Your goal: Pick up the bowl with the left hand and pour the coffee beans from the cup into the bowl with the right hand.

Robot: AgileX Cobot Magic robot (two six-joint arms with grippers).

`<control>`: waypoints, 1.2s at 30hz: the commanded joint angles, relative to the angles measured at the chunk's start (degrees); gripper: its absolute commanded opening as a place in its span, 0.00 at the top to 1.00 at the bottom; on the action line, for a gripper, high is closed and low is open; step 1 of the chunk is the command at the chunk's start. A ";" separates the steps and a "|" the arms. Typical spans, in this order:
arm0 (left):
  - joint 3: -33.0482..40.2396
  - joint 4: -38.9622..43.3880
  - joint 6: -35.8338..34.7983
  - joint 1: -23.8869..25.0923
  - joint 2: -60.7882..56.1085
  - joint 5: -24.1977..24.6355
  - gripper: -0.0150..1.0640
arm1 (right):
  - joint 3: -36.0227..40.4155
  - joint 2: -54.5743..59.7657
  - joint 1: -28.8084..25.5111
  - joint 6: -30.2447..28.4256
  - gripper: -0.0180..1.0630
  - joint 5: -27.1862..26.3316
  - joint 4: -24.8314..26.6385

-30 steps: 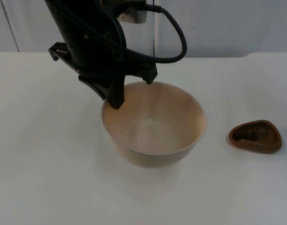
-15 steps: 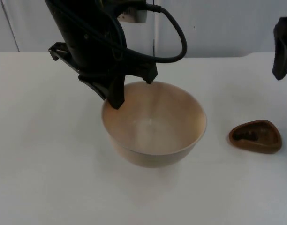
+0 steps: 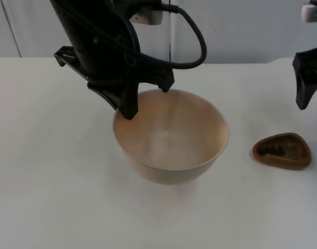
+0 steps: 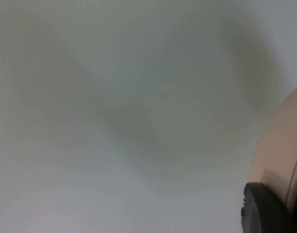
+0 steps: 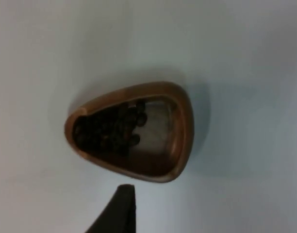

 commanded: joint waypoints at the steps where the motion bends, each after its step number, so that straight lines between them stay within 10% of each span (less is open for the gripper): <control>1: -0.30 -0.68 0.11 -0.23 -1.11 -0.48 0.99 | 0.16 0.76 -0.45 0.46 0.02 -1.53 -1.25; 18: -0.30 -0.87 0.11 -0.23 -1.11 -0.72 0.99 | 11.48 1.43 -3.47 1.97 0.03 -19.33 -0.71; 36: -0.30 -0.87 0.11 -0.23 -1.00 -0.79 0.99 | 11.87 6.88 -1.50 2.38 0.09 -20.71 -1.61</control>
